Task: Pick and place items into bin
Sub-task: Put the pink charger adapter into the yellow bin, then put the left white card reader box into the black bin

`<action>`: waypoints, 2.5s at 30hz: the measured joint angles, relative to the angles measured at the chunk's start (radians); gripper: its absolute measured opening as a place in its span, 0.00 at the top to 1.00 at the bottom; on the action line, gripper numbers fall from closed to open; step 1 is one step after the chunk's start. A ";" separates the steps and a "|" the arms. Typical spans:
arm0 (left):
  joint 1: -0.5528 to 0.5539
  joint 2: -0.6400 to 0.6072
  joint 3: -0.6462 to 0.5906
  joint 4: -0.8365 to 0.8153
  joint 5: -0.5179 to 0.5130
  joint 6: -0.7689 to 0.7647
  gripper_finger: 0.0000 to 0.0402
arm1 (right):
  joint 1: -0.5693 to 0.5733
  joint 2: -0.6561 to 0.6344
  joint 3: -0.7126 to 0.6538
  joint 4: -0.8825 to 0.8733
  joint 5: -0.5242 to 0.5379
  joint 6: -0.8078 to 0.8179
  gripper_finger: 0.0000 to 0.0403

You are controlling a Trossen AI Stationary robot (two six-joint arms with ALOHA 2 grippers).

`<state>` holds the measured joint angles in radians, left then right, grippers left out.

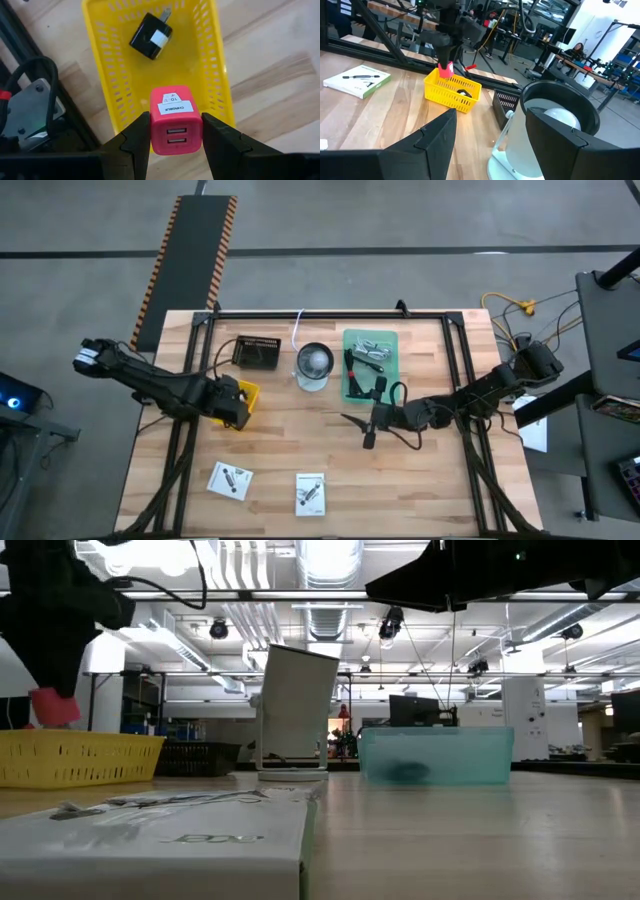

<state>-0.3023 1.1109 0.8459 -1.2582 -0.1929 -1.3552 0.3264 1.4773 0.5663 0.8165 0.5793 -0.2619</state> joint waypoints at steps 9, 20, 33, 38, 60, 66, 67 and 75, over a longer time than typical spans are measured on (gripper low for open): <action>0.000 0.075 -0.002 -0.018 0.006 0.008 0.67 | 0.000 0.000 0.000 -0.006 0.000 0.000 0.44; 0.000 0.131 -0.002 -0.017 0.010 0.062 0.53 | 0.000 0.000 0.000 -0.009 0.000 0.000 0.44; 0.000 0.127 0.044 0.023 0.019 0.322 0.50 | 0.000 0.000 0.000 -0.013 0.000 -0.003 0.44; 0.000 0.136 0.117 0.075 0.076 0.456 0.50 | 0.000 0.000 0.000 -0.012 -0.001 -0.003 0.44; -0.194 0.439 0.156 0.307 0.350 0.866 0.50 | 0.000 0.000 0.000 -0.035 -0.001 0.000 0.44; -0.225 0.485 0.156 0.307 0.360 0.864 0.50 | 0.000 0.000 0.000 -0.036 -0.001 0.000 0.44; -0.230 0.486 0.156 0.307 0.363 0.863 0.50 | 0.000 0.000 0.000 -0.036 -0.001 0.000 0.44; -0.261 0.490 0.141 0.317 0.362 0.811 0.50 | 0.000 0.000 0.000 -0.058 -0.001 0.000 0.44</action>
<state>-0.5636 1.6005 0.9871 -0.9407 0.1695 -0.5446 0.3267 1.4775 0.5663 0.7581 0.5786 -0.2618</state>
